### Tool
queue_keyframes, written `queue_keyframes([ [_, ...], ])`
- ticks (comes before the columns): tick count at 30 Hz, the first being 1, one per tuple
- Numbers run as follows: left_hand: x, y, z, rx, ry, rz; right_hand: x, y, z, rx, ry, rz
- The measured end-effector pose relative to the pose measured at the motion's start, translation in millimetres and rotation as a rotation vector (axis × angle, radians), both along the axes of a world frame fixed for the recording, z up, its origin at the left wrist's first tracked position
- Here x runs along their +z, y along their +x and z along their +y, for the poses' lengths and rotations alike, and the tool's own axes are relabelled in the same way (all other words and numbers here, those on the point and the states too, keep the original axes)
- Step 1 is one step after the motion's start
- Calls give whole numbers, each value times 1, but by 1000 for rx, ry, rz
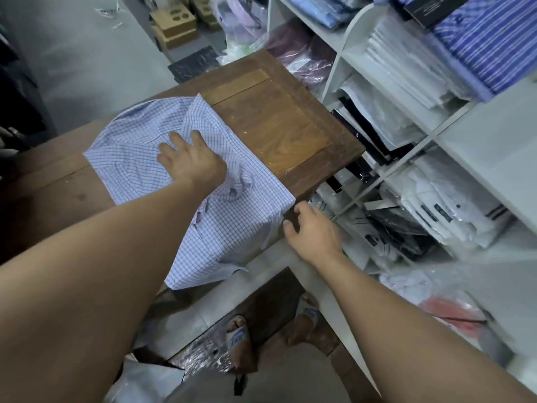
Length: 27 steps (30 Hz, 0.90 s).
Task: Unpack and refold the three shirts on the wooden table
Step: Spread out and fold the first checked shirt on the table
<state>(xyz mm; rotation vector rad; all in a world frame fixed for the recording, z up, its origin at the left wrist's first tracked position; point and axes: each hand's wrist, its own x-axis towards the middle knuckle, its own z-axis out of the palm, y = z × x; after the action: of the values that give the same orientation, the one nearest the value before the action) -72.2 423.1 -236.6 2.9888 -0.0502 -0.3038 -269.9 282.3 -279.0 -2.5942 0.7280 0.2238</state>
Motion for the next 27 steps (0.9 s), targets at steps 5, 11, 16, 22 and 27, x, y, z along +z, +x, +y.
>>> queue_keyframes([
  [5, 8, 15, 19, 122, -144, 175, 18, 32, -10, 89, -91, -123],
  [11, 19, 30, 23, 240, -584, 141, 19, 66, -23, 312, -20, -40],
  [16, 36, 47, 33, 244, -614, 193, 21, 86, -29, 474, -58, 1],
  [22, 35, 48, 52, 234, -341, 107, 19, 104, -37, 599, -80, -11],
  [27, 16, 37, 50, 365, -385, 119, 16, 110, -42, 656, -61, -96],
])
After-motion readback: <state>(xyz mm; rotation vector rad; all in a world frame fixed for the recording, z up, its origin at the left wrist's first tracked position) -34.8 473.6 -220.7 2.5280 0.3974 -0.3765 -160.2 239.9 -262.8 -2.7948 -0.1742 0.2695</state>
